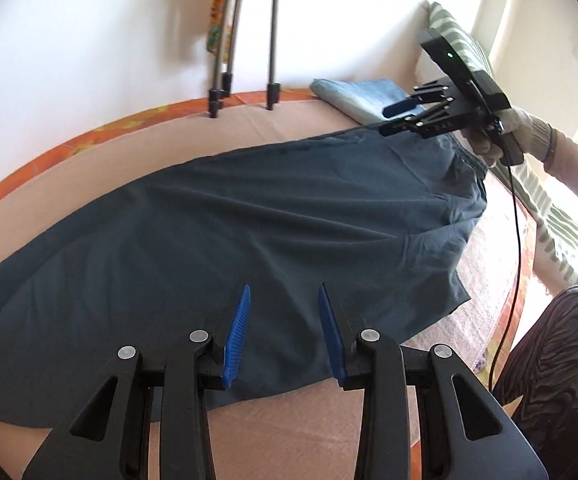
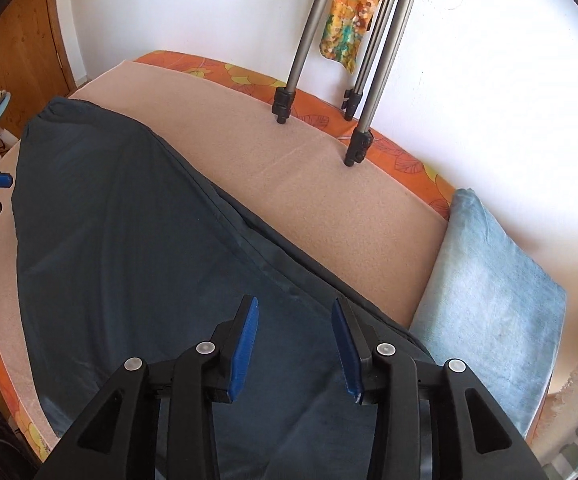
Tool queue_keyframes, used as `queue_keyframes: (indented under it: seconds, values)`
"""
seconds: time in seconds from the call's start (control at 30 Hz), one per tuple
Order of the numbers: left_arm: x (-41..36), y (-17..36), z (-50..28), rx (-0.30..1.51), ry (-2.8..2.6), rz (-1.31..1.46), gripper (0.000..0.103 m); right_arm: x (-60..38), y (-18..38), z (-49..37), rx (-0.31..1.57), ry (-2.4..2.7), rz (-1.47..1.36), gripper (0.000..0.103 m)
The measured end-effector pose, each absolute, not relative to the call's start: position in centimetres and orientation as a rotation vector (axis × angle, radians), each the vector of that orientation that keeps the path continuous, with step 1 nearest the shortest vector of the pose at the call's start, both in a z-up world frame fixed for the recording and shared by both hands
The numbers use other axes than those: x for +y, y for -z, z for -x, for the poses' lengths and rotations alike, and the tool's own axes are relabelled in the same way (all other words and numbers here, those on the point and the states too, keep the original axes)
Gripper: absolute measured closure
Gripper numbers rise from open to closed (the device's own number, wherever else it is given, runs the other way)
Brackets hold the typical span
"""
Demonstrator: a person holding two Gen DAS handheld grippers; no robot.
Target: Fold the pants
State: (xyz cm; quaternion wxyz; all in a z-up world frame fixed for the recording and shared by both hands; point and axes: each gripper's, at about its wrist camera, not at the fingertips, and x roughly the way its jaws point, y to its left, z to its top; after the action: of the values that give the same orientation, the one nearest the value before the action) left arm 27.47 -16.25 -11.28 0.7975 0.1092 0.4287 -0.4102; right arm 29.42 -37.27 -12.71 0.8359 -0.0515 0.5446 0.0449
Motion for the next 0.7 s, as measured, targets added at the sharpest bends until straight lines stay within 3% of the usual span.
queue_keyframes:
  seconds: [0.17, 0.23, 0.27, 0.3, 0.4, 0.57, 0.6, 0.63, 0.7]
  values:
    - [-23.4, 12.3, -25.3, 0.935, 1.039, -0.305, 0.069, -38.0, 15.0, -29.9, 1.191, -0.092, 0.193, 0.051]
    - [-25.1, 12.6, -24.5, 0.937, 1.083, -0.319, 0.069, -38.2, 15.7, -30.3, 1.191, -0.094, 0.219, 0.055]
    - [-25.8, 13.0, -24.2, 0.95, 1.105, -0.325, 0.069, -38.3, 16.0, -30.3, 1.193, -0.105, 0.221, 0.062]
    - [-26.5, 13.4, -23.9, 0.959, 1.117, -0.338, 0.069, -38.4, 16.3, -30.4, 1.204, -0.105, 0.229, 0.081]
    - [-27.5, 14.8, -22.9, 0.991, 1.146, -0.383, 0.069, -38.2, 16.7, -30.5, 1.193, -0.096, 0.279, 0.103]
    - [-27.7, 15.5, -21.5, 0.996, 1.143, -0.435, 0.069, -40.7, 17.2, -32.5, 1.201, 0.006, 0.209, 0.103]
    - [-27.5, 15.1, -21.3, 0.986, 1.136, -0.436, 0.069, -40.8, 16.7, -32.4, 1.188, 0.009, 0.195, 0.097]
    - [-27.5, 14.7, -21.3, 0.974, 1.131, -0.43, 0.069, -41.0, 16.0, -31.9, 1.161, 0.032, 0.182, 0.076]
    - [-27.1, 13.7, -21.1, 0.956, 1.118, -0.416, 0.069, -41.9, 13.9, -30.0, 1.093, 0.055, 0.111, 0.06]
